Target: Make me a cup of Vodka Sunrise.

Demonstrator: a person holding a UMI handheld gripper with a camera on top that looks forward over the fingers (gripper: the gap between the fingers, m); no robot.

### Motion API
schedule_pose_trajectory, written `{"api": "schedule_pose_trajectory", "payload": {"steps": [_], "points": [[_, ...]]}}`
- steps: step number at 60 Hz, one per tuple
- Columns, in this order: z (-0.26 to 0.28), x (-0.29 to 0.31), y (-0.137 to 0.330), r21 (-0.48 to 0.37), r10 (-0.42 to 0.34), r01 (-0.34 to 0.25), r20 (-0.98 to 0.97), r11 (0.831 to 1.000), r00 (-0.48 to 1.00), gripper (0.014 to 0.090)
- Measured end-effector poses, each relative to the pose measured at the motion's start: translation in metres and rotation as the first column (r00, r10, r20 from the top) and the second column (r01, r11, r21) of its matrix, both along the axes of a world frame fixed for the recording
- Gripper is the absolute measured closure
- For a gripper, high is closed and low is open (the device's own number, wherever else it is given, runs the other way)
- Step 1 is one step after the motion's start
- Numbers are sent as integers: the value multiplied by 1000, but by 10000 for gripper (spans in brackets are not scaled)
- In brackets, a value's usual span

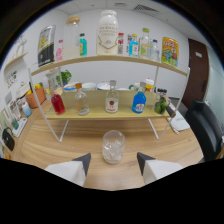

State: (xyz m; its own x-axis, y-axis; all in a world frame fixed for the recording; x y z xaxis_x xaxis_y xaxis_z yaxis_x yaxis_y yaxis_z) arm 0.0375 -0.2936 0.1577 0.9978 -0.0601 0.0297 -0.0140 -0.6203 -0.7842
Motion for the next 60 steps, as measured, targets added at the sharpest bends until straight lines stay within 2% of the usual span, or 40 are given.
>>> {"api": "schedule_pose_trajectory", "payload": {"steps": [23,32,37,43,53,60], "points": [[-4,-2,-35,-8,-22,22,24,1000,999,187],[-2,-47,-39,30,19,-18,-16,999,1000,194],[10,-85,-26,98,61,-56,-47,994,997,196],[26,-123,-1,192,102,-85,-80,978,992,185],[42,-159,55,293,119,-82,-111,953,987,183],[48,-167,96,322,114,-78,-93,943,989,190]]}}
